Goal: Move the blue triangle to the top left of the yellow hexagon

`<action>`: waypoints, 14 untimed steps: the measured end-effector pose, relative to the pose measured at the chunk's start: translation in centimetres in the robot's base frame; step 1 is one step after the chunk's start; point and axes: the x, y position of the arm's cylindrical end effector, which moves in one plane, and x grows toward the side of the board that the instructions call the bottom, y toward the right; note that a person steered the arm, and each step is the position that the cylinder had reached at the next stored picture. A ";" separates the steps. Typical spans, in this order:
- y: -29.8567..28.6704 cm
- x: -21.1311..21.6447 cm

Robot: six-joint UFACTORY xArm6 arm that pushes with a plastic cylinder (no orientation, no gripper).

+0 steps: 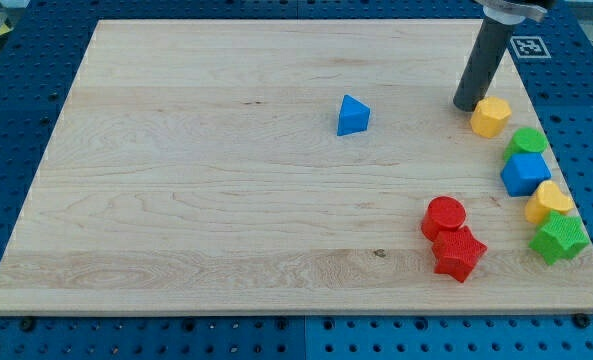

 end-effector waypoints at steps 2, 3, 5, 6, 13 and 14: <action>1.6 1.0; 0.7 1.1; -4.5 4.3; -4.9 7.0; -14.8 5.5; -14.1 5.1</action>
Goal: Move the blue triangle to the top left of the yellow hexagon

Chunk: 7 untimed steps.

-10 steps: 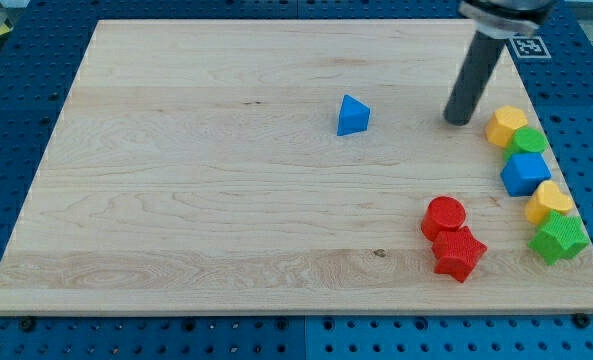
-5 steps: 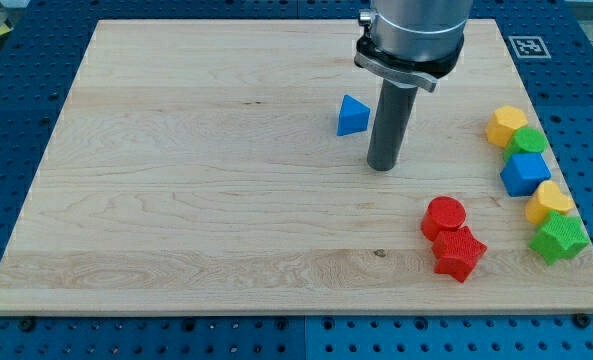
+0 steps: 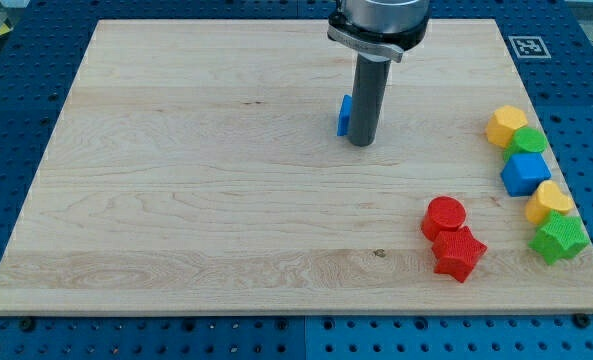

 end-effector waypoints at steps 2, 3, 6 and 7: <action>-4.9 -1.7; -3.9 -2.4; -1.2 0.3; 0.1 -0.1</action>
